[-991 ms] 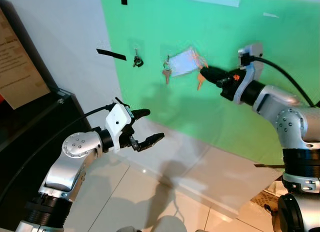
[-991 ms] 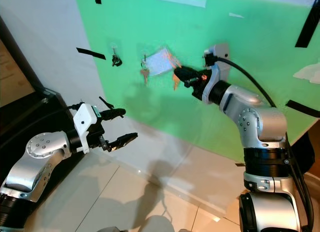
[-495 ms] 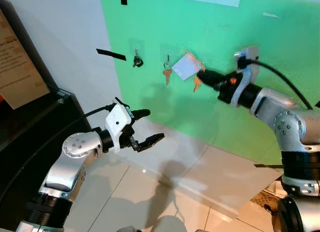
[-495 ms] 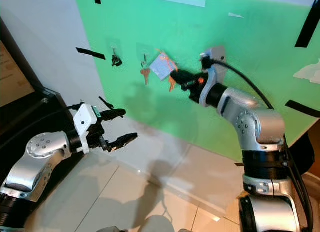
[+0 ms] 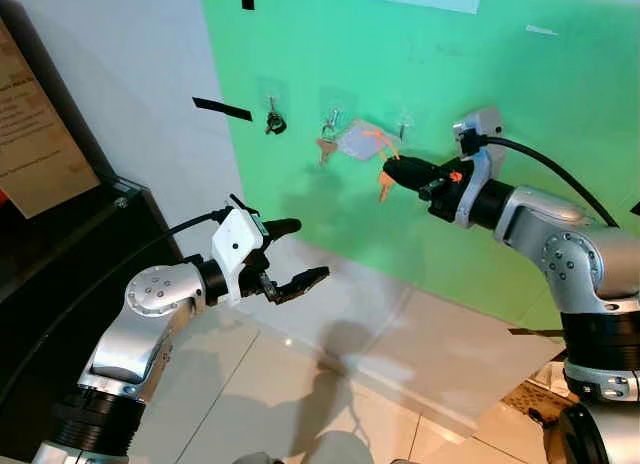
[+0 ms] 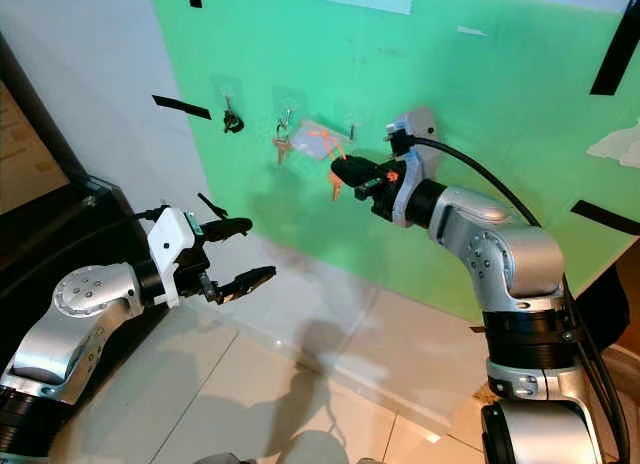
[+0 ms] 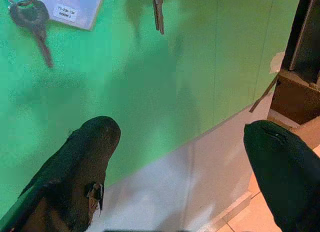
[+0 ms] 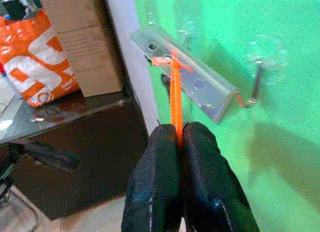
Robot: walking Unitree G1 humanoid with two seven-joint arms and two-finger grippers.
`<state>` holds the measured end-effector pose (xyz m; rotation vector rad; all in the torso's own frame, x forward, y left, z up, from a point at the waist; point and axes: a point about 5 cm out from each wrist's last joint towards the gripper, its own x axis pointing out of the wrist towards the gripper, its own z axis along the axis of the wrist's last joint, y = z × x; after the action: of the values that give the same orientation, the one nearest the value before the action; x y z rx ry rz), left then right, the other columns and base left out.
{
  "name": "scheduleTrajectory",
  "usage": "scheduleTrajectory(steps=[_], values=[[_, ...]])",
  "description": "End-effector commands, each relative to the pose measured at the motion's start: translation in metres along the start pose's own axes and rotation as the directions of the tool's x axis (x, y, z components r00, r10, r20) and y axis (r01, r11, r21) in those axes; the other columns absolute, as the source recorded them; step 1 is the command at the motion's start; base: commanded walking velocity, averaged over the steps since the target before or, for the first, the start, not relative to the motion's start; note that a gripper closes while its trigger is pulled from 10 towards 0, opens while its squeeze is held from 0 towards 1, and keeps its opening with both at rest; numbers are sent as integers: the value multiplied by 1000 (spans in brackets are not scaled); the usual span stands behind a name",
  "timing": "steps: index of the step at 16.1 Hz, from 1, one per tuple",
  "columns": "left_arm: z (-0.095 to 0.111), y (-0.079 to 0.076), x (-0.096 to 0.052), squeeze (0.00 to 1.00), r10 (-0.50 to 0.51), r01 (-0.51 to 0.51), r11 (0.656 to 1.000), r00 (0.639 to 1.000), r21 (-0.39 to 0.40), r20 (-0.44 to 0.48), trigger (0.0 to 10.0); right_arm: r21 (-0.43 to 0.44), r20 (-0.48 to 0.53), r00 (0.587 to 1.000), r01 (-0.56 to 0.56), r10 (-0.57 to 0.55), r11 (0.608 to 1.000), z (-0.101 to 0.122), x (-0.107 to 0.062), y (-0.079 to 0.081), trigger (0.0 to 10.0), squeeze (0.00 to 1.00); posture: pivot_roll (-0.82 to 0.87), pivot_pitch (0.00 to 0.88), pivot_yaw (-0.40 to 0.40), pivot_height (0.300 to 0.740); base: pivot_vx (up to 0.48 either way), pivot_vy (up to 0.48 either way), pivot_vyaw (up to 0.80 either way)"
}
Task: Hang keys on a hook
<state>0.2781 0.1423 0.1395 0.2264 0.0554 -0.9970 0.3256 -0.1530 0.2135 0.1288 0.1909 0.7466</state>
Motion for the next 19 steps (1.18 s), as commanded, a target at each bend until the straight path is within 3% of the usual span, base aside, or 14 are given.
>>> scheduleTrajectory(steps=[1,6,9,19], values=[[2,-2,1,0,-17,17,1000,1000,12,-5,10000,23,31,999,23,-23,999,7,0,-4,10000,0,-78,0,44,740,0,0,0],[2,-1,2,0,-12,12,1000,1000,15,-5,10000,75,91,995,41,-47,996,14,5,-4,10000,0,-78,0,44,740,0,0,0],[2,-1,2,0,-13,13,1000,1000,15,-4,10000,78,57,997,53,-57,996,8,8,-4,10000,0,-70,0,39,740,0,0,0],[3,-1,3,0,-10,10,1000,1000,8,2,10000,232,6,988,148,-154,961,-3,13,-16,10000,0,-73,0,36,740,0,0,0]])
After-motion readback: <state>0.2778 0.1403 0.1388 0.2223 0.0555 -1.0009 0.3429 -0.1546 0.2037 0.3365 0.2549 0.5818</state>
